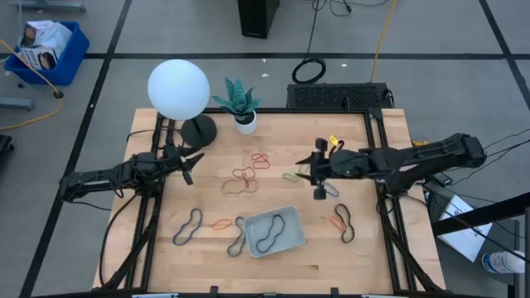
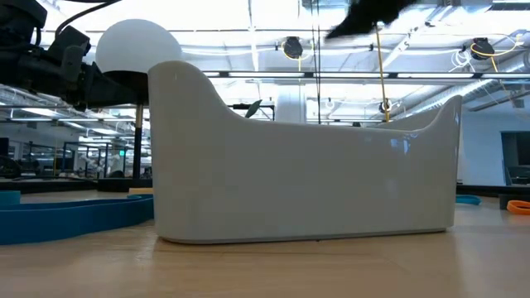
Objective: Pick and place rubber bands into bin
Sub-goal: Put the left green rubber band into the gray bin
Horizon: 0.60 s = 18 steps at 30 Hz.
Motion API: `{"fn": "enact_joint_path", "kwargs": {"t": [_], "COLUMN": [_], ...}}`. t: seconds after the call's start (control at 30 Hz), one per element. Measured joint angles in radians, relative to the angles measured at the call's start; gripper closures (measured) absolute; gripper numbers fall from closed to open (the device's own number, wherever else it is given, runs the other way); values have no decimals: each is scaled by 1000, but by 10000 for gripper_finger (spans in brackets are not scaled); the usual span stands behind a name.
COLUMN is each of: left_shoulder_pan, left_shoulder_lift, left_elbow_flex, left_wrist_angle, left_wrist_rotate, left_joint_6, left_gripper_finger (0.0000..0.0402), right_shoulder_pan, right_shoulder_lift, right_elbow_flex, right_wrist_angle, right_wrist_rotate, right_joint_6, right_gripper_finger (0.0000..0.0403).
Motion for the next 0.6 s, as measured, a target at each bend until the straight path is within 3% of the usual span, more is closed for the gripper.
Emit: {"fn": "enact_joint_path", "kwargs": {"t": [0.1,0.3,0.47,0.6], "left_shoulder_pan": [0,0,0,0], "left_shoulder_lift": [0,0,0,0], "left_elbow_flex": [0,0,0,0], "left_wrist_angle": [0,1,0,2], "left_wrist_rotate": [0,-1,0,0], "left_joint_6": [0,35,56,55], "left_gripper_finger": [277,277,277,277], "right_shoulder_pan": [-70,-164,-191,-213], "right_shoulder_lift": [15,65,143,213], "right_elbow_flex": [-67,-278,-391,-398], "right_wrist_angle": [46,241,380,413], "right_wrist_rotate": [-7,-167,-105,-166], "right_joint_6": [1,-99,-151,-113], "right_gripper_finger": [262,264,264,264]}}
